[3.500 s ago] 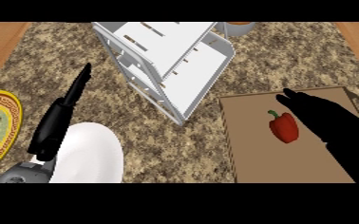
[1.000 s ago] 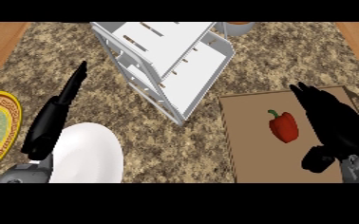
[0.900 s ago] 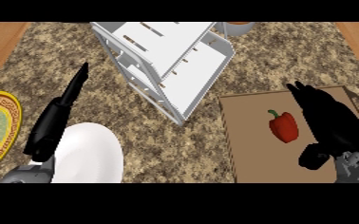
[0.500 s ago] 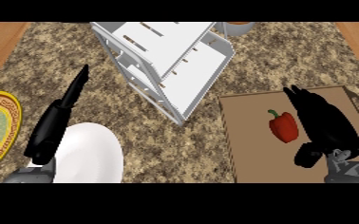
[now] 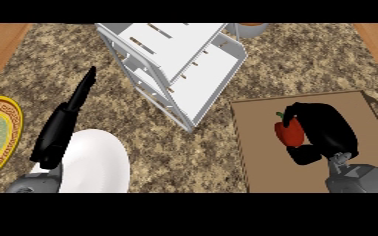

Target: Pick the bell pepper from the tray and place it in the tiered basket

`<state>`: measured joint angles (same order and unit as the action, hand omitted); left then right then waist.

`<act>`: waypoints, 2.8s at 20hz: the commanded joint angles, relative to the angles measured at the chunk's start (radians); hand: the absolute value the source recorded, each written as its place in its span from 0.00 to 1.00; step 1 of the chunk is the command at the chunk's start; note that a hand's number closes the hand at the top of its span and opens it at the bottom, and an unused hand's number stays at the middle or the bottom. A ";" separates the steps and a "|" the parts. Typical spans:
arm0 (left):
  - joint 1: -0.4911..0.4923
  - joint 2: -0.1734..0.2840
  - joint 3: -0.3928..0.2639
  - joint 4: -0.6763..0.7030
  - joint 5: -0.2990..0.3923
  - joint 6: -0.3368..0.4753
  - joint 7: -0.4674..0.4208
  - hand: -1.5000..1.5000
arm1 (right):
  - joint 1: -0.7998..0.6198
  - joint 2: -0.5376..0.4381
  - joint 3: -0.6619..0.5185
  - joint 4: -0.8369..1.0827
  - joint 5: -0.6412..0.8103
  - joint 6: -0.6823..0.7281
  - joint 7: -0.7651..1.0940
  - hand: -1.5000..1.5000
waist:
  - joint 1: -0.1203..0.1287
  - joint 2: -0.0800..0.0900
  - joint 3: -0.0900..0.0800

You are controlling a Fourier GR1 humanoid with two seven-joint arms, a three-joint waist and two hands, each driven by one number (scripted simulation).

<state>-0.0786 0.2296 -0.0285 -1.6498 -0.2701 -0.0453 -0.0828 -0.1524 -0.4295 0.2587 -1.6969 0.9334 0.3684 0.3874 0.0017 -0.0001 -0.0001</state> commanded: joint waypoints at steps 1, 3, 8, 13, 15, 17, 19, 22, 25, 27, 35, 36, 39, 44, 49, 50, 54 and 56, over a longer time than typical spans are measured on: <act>0.037 -0.043 -0.038 -0.009 -0.050 0.029 -0.012 0.50 | 0.029 -0.013 -0.015 -0.006 0.042 -0.077 -0.101 1.00 | -0.002 0.000 0.000; -0.010 0.007 0.022 0.015 0.011 -0.037 0.006 0.50 | 0.035 -0.027 -0.031 -0.088 0.047 -0.070 -0.093 1.00 | -0.006 -0.001 0.000; -0.025 0.013 0.050 0.024 0.006 -0.020 0.004 0.50 | 0.149 0.054 -0.089 -0.124 0.114 -0.090 0.156 1.00 | -0.025 -0.004 -0.001; -0.006 0.005 0.049 0.031 0.008 -0.020 0.002 0.50 | 0.316 0.100 -0.202 -0.199 0.160 -0.139 0.356 1.00 | -0.037 -0.004 -0.001; -0.005 0.001 0.043 0.004 0.002 -0.019 0.010 0.50 | 0.334 0.130 -0.181 -0.396 0.168 -0.082 0.439 1.00 | -0.026 -0.006 -0.001; 0.025 -0.005 0.026 -0.067 0.004 -0.031 0.064 0.50 | 0.421 0.094 -0.226 -0.513 0.153 -0.080 0.416 1.00 | -0.024 -0.008 -0.001; 0.026 -0.021 0.010 -0.069 -0.013 -0.025 0.061 0.50 | 0.353 0.138 -0.241 -0.550 0.104 -0.030 0.448 1.00 | -0.009 -0.003 0.000; 0.012 -0.025 0.007 -0.021 -0.024 -0.014 0.030 0.50 | 0.308 0.221 -0.261 -0.691 0.006 -0.041 0.490 1.00 | -0.023 -0.005 -0.001; -0.028 0.000 0.040 -0.052 0.014 -0.050 0.071 0.50 | 0.203 0.222 -0.268 -0.755 -0.036 0.014 0.533 1.00 | -0.005 -0.002 -0.001; -0.021 -0.014 0.020 -0.049 -0.009 -0.037 0.065 0.50 | 0.116 0.201 -0.228 -0.813 -0.022 0.102 0.585 1.00 | -0.003 -0.003 -0.002; 0.012 -0.010 0.017 -0.054 -0.002 -0.059 0.048 0.50 | -0.279 0.275 -0.127 -0.723 0.036 0.193 0.724 1.00 | 0.011 -0.004 -0.003; -0.010 -0.043 0.001 0.014 -0.035 -0.019 0.012 0.50 | -0.347 0.267 -0.167 -0.716 -0.012 0.244 0.732 1.00 | 0.001 -0.002 -0.003; -0.014 -0.016 0.030 -0.010 -0.009 -0.048 0.016 0.50 | -0.551 0.322 -0.141 -0.619 0.019 0.299 0.812 1.00 | 0.006 -0.004 -0.003; -0.050 0.002 0.047 -0.014 0.019 -0.083 0.048 0.50 | -0.786 0.408 -0.202 -0.305 0.064 0.218 0.798 1.00 | 0.018 -0.001 -0.003; -0.010 -0.032 0.006 -0.005 -0.023 -0.050 0.004 0.50 | -0.988 0.428 -0.259 -0.100 0.061 0.165 0.856 1.00 | 0.024 -0.002 -0.003; -0.049 -0.028 0.024 0.011 -0.029 -0.038 0.014 0.50 | -1.027 0.428 -0.319 -0.020 0.064 0.160 0.798 1.00 | 0.021 0.002 -0.002; -0.006 -0.063 -0.022 -0.058 -0.054 -0.024 0.058 0.50 | -1.082 0.429 -0.331 0.134 0.008 0.025 0.813 1.00 | 0.030 0.001 -0.001; -0.049 -0.083 -0.033 -0.017 -0.060 -0.016 0.057 0.50 | -1.115 0.429 -0.368 0.293 0.037 -0.065 0.718 1.00 | 0.036 0.010 -0.002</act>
<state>-0.0976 0.1748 -0.0404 -1.6684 -0.3167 -0.0736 -0.0539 -1.1830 -0.0098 -0.0703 -1.6040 0.9726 0.4367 1.0566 0.0319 0.0036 -0.0022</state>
